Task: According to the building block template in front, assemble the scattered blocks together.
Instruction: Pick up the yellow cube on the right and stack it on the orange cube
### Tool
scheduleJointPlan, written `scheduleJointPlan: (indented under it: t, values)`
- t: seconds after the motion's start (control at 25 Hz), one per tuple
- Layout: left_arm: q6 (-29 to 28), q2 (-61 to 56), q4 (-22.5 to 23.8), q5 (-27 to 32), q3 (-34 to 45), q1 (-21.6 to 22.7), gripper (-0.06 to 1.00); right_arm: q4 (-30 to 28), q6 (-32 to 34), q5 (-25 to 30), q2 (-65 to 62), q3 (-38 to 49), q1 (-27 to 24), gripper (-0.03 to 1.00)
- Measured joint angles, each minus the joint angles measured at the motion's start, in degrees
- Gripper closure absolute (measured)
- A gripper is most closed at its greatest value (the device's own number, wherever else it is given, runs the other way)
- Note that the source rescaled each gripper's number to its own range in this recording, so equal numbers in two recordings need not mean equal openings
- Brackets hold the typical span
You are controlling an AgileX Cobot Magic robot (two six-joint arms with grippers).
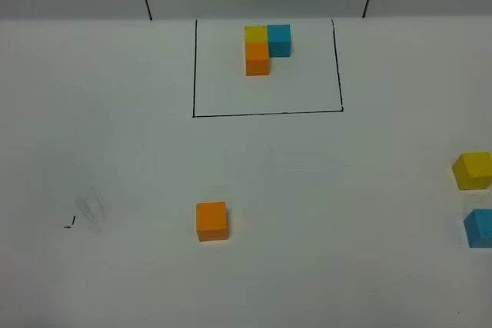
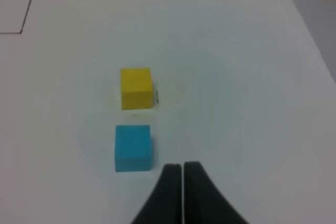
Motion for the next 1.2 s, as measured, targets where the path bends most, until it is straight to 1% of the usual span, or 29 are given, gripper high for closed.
scheduleJointPlan:
  t: [1.2]
  values:
    - [0.0,0.0,0.0,0.0,0.0,0.0,0.94,0.0,0.0,0.0,0.0,0.0,0.0,0.96]
